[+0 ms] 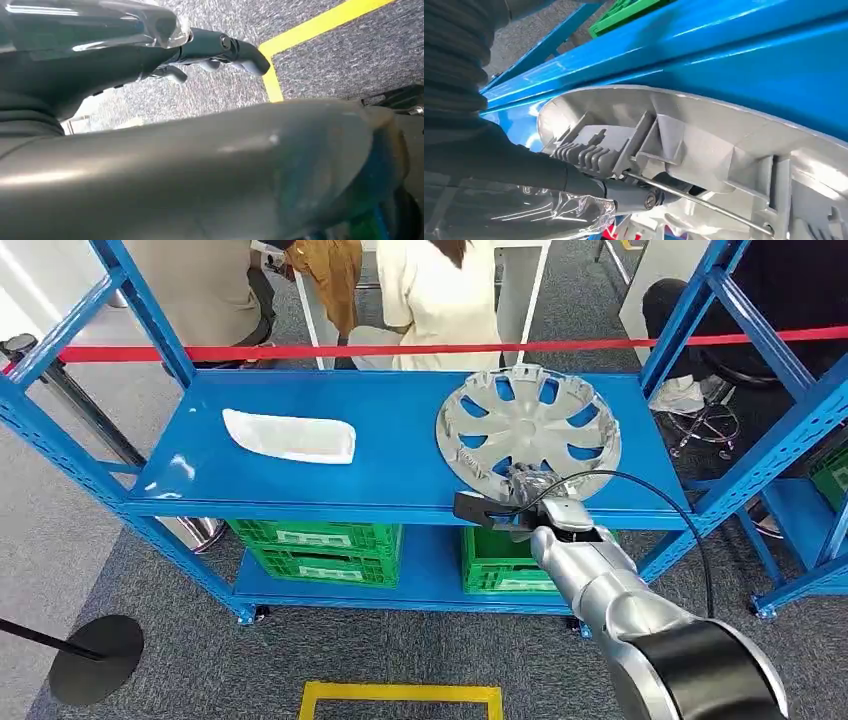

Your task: Take the parts from the cabinet and place them on the table.

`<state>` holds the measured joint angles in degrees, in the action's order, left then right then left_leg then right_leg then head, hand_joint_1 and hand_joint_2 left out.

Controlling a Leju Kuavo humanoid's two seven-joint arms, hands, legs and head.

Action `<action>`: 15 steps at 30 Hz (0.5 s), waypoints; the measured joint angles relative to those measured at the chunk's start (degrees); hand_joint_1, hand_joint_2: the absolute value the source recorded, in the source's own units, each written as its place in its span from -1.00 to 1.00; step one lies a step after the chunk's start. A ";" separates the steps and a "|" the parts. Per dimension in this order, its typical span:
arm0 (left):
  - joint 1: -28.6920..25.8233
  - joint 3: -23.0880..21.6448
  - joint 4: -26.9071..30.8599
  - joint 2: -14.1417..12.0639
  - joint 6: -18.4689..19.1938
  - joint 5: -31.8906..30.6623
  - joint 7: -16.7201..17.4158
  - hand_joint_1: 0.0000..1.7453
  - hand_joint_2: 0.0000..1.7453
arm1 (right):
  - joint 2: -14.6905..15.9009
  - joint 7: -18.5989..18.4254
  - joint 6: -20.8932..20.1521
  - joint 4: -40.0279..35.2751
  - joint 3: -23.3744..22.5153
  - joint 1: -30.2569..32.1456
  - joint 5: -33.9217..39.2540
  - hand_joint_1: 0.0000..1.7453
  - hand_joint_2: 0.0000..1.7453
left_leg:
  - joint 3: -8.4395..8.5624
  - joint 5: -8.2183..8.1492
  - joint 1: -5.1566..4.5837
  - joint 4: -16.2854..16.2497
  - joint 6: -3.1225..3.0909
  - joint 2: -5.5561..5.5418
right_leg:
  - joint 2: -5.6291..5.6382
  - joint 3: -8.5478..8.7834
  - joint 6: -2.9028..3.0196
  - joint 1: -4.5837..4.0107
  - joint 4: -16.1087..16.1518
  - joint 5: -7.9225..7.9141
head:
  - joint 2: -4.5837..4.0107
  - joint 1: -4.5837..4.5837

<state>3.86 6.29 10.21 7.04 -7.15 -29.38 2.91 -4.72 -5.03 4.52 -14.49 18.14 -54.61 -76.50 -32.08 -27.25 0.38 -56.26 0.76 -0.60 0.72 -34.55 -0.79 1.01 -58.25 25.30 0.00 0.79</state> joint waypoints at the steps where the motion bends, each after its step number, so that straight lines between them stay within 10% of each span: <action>1: -0.02 0.15 0.00 0.04 0.00 0.07 0.13 -1.00 -1.00 | 0.00 -0.02 0.00 0.00 0.00 0.00 -0.02 -1.00 1.00 | 0.00 0.00 0.00 0.00 0.00 0.00 | 0.00 0.00 0.00 0.00 0.00 0.00 | 0.00 -0.02; 2: -0.04 0.35 0.02 0.09 0.00 0.15 0.22 -1.00 -1.00 | 0.00 -0.04 0.00 0.00 -0.02 0.02 -0.07 -1.00 1.00 | 0.00 0.00 0.00 0.00 0.00 0.00 | 0.00 0.00 0.00 0.00 0.00 0.00 | 0.00 0.00; 3: -0.05 0.46 0.00 0.13 0.00 0.31 0.26 -1.00 -1.00 | -0.02 -0.11 0.02 0.00 -0.02 0.02 -0.11 -0.24 1.00 | 0.00 0.00 0.00 0.00 0.00 0.00 | 0.00 0.00 0.00 0.00 0.00 0.00 | 0.00 0.00; 5: -0.09 0.74 0.00 0.22 -0.07 0.57 0.29 -1.00 -1.00 | -0.02 -0.18 0.07 0.02 -0.07 0.04 -0.15 -0.24 1.00 | 0.00 0.00 0.00 0.00 0.00 0.00 | 0.00 0.00 0.00 0.00 0.00 0.00 | 0.00 0.00; 6: -0.12 0.79 0.00 0.24 -0.09 0.59 0.29 -1.00 -1.00 | -0.02 -0.18 0.11 0.02 -0.09 0.06 -0.15 0.92 1.00 | 0.01 0.00 0.00 0.00 0.00 0.00 | 0.00 0.00 0.00 0.00 0.00 0.00 | 0.00 -0.02; 15: -0.20 1.23 0.02 0.35 -0.39 0.64 0.26 -1.00 -1.00 | -0.13 -0.16 0.94 0.02 -0.13 0.13 -0.72 1.00 1.00 | 0.29 -0.13 0.00 0.01 0.01 0.16 | 0.05 0.26 -0.01 0.00 0.02 0.01 | 0.00 0.02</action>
<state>3.65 7.52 10.23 7.39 -7.54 -28.74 3.17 -4.85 -5.18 5.46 -14.47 18.01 -54.48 -77.22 -31.79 -27.37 0.39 -56.26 0.77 -0.43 0.76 -34.29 -0.80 1.01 -58.23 25.32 0.00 0.81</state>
